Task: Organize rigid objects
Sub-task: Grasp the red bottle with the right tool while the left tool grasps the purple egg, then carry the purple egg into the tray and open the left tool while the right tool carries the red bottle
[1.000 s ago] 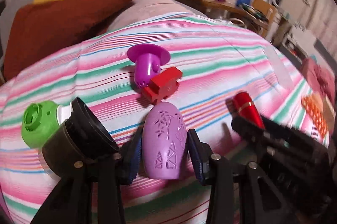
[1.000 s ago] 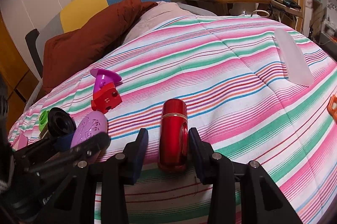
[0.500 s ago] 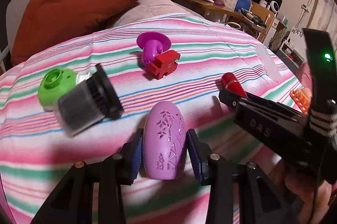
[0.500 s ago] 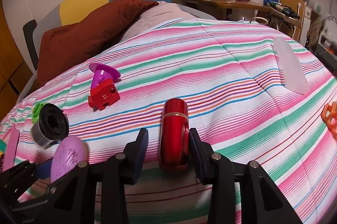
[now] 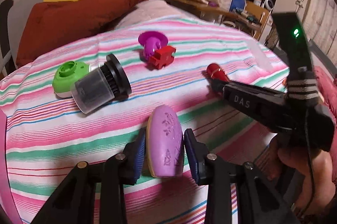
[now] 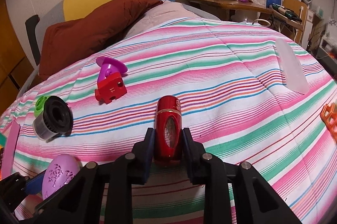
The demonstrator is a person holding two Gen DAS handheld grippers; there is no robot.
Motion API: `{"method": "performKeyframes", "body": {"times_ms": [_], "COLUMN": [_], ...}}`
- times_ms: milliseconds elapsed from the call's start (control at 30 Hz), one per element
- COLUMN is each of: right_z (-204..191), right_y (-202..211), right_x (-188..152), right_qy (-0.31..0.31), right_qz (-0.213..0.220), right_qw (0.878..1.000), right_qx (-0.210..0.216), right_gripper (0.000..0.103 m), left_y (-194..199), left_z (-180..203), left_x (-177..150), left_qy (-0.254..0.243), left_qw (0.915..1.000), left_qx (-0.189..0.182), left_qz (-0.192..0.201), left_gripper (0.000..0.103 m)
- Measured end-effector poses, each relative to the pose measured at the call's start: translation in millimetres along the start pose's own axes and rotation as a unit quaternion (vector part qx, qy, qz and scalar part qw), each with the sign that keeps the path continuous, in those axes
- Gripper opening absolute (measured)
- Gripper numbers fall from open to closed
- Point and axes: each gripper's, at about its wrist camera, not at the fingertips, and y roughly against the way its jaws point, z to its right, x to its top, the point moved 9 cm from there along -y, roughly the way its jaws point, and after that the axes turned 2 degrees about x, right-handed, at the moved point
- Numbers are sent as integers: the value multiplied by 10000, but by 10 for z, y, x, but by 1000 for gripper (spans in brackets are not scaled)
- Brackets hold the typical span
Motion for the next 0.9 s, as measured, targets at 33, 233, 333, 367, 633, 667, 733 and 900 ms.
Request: {"method": "performKeyframes", "body": {"times_ms": [33,233,333,367,633,667,733,900], "right_z": [-6,-20,-18,-13,-12,-14,-9,-29], "right_y": [-5,-17,-20,-21,-8,-5,7,35], "right_x": [-1,-9,-10,-10,-7,-4,1,-4], "right_qy": [23,140,165,164,182,181,167,140], "right_qz": [-14,-25,-24,-23,21,29,57,98], "right_qw": [10000,9998,9997,9997,9996,9996,9997,9998], "right_qx": [-28,-169,-199,-197,-210,-208,-195,-122], "right_gripper": [27,27,27,27,26,26,26,26], "left_y": [-25,-73,-90,-92,-25,6,75,352], "left_z": [-15,-27,-14,-7,-18,-20,2,107], "left_x": [-2,-13,-16,-13,-49,-59,-71,-61], "left_qy": [13,23,-13,-28,-181,-142,-114,-126], "left_qw": [10000,9999,9999,9998,9997,9998,9999,9994], "left_qx": [51,38,-29,-55,87,74,14,-220], "left_qz": [-55,-126,-159,-163,-132,-107,-45,230], "left_gripper": [39,43,50,50,40,40,40,40]}}
